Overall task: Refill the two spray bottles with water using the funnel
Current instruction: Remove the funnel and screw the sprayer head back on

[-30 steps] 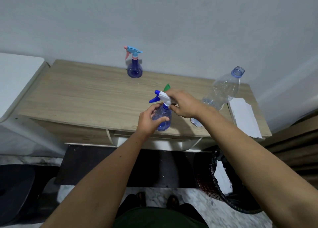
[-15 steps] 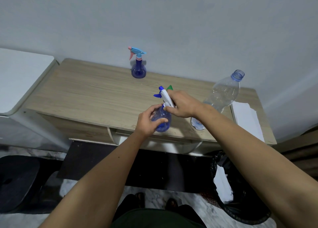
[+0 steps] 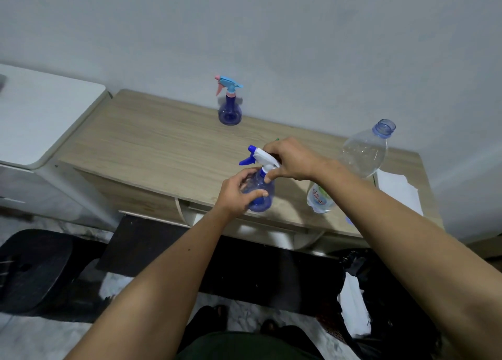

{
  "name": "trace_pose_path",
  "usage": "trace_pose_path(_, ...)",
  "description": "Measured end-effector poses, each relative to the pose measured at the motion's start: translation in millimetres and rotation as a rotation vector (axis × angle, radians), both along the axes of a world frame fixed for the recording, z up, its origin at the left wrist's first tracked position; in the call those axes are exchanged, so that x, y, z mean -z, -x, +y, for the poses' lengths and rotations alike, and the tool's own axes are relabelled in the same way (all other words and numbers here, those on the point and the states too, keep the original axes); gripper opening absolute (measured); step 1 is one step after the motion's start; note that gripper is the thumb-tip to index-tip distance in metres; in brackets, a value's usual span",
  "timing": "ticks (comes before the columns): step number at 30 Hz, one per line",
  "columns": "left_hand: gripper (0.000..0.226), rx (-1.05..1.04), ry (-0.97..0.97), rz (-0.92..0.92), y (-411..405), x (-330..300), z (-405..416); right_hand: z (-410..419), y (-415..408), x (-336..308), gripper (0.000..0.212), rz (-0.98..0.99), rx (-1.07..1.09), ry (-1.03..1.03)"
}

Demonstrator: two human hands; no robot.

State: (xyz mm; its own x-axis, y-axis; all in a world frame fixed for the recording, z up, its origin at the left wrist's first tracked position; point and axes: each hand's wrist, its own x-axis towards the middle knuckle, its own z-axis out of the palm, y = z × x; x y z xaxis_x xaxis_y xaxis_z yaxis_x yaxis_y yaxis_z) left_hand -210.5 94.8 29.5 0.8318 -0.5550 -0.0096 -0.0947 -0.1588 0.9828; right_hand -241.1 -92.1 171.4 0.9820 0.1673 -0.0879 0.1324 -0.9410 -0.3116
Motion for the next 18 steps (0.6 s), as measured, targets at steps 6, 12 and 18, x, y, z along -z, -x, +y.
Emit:
trace_pose_path(6, 0.070, -0.007, -0.012, 0.037, 1, -1, 0, -6, 11, 15, 0.027, -0.007, 0.071, -0.186)
trace_pose_path(12, 0.071, -0.015, 0.021, 0.028, 4, -5, 0, -5, 22, 34, 0.031, -0.059, 0.164, -0.339)
trace_pose_path(18, 0.078, -0.013, 0.004, 0.029, 3, -2, 0, -4, 32, 44, 0.032, -0.088, 0.300, -0.482)
